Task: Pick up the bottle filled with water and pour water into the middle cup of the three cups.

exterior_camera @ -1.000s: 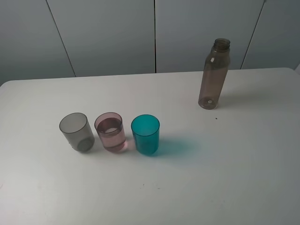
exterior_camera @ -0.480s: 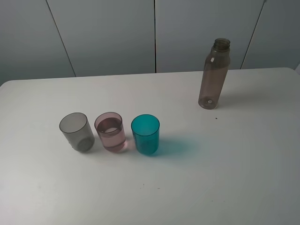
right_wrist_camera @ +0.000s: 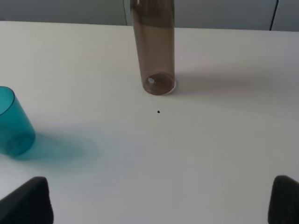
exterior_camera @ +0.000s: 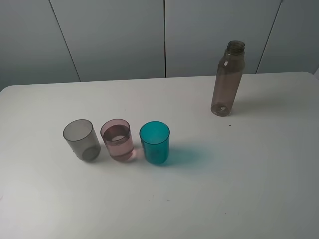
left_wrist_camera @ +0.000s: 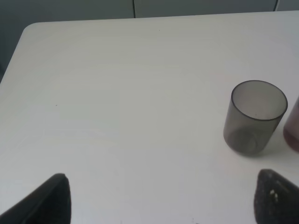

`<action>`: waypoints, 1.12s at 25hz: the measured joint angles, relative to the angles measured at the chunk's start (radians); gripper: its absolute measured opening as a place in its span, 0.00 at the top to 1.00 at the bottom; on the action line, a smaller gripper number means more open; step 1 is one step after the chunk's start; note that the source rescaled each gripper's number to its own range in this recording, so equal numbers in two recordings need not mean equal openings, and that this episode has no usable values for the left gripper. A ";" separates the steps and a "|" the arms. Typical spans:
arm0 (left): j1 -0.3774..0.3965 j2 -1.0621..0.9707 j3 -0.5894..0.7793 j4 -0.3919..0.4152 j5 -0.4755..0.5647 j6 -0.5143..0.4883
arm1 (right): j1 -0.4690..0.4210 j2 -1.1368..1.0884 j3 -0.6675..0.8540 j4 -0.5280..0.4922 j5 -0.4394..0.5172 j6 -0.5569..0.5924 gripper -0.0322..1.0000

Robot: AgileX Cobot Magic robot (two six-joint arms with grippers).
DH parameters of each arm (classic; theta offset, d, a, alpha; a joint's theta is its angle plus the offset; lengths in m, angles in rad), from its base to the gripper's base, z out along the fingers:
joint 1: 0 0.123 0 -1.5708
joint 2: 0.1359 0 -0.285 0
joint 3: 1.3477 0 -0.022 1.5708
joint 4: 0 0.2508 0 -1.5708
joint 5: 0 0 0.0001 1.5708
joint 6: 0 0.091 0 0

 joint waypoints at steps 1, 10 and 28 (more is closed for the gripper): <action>0.000 0.000 0.000 0.000 0.000 0.000 | 0.000 0.000 0.000 0.000 0.000 0.000 0.00; 0.000 0.000 0.000 0.000 0.000 0.000 | -0.002 0.000 0.000 0.000 -0.002 0.000 0.00; 0.000 0.000 0.000 0.000 0.000 0.000 | -0.158 0.000 0.000 0.023 -0.002 -0.018 0.00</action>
